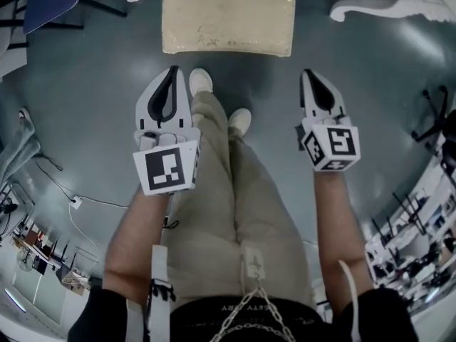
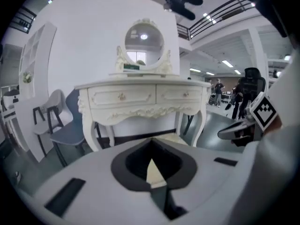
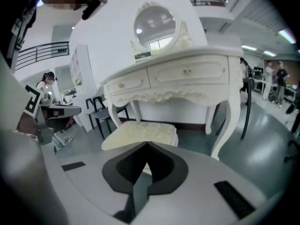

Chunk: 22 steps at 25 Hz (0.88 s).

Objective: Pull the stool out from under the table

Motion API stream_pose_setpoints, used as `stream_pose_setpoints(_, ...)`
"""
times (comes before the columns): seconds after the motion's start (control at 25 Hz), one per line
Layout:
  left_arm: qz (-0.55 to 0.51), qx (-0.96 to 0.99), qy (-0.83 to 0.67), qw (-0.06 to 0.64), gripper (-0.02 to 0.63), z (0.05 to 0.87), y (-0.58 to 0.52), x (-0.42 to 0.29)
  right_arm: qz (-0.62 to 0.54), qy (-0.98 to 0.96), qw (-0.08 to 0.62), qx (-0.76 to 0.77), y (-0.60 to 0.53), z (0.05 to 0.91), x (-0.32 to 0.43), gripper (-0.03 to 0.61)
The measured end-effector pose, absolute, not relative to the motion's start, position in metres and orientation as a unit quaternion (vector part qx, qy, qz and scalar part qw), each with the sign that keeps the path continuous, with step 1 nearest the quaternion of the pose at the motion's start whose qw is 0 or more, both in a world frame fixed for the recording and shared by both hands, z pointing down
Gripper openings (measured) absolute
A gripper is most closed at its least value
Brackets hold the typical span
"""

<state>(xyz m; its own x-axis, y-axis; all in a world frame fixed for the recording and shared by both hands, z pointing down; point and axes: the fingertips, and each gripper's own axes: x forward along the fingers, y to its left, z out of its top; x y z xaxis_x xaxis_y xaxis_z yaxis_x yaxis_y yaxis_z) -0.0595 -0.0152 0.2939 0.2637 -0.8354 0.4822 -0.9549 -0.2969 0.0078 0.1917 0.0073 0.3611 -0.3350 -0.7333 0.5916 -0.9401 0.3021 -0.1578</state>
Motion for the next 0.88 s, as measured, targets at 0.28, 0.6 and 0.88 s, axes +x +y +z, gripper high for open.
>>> stream_pose_setpoints(0.28,0.215,0.792,-0.561,0.107,0.005,0.261,-0.002,-0.064,0.186,-0.812,0.193,0.518,0.027,0.307,0.154,0.002)
stream_pose_setpoints(0.6,0.238,0.777,-0.569,0.123,0.005,0.280,0.005,-0.083,0.188,-0.816,0.206,0.506,0.033,0.307,0.144,0.002)
stream_pose_setpoints(0.88,0.275,0.775,-0.554,0.130,0.005,0.327,-0.010,-0.091,0.203,-0.810,0.230,0.500,0.013,0.343,0.135,0.002)
